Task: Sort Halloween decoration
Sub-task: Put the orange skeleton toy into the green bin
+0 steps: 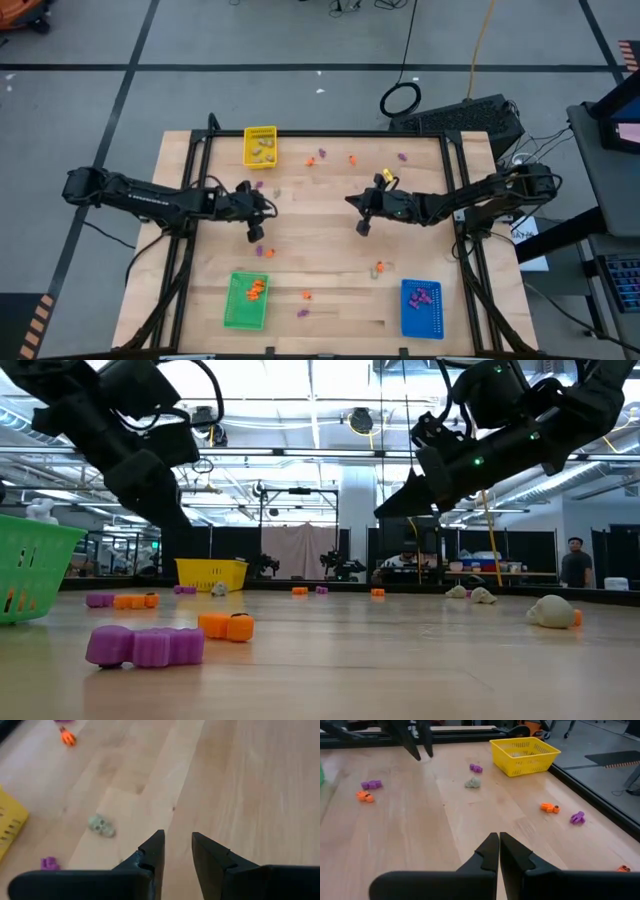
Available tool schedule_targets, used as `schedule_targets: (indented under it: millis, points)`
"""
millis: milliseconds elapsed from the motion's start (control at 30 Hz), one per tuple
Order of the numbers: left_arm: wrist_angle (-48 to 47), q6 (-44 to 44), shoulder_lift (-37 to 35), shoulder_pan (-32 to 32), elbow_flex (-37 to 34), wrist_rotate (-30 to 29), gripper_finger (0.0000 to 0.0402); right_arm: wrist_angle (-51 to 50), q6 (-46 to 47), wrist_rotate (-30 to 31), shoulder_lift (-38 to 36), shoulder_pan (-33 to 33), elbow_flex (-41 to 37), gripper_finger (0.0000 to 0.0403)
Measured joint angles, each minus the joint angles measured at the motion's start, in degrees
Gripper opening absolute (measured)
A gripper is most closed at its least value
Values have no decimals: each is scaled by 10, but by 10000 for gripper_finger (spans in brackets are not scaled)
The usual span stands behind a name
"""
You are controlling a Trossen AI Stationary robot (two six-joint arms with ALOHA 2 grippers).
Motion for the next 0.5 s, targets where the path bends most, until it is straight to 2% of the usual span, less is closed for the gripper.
schedule_targets:
  millis: [167, 300, 500]
  points:
    - [-7, -1, 34, -37, 15, 53, 137, -1, 0, 0, 0, 10, 0, 0]
    - [-8, -46, 55, -89, 19, 85, 166, -5, 0, 0, 0, 15, 0, 0]
    - [-2, -122, 102, -162, 19, 82, 183, -4, 2, 0, 0, 15, 0, 0]
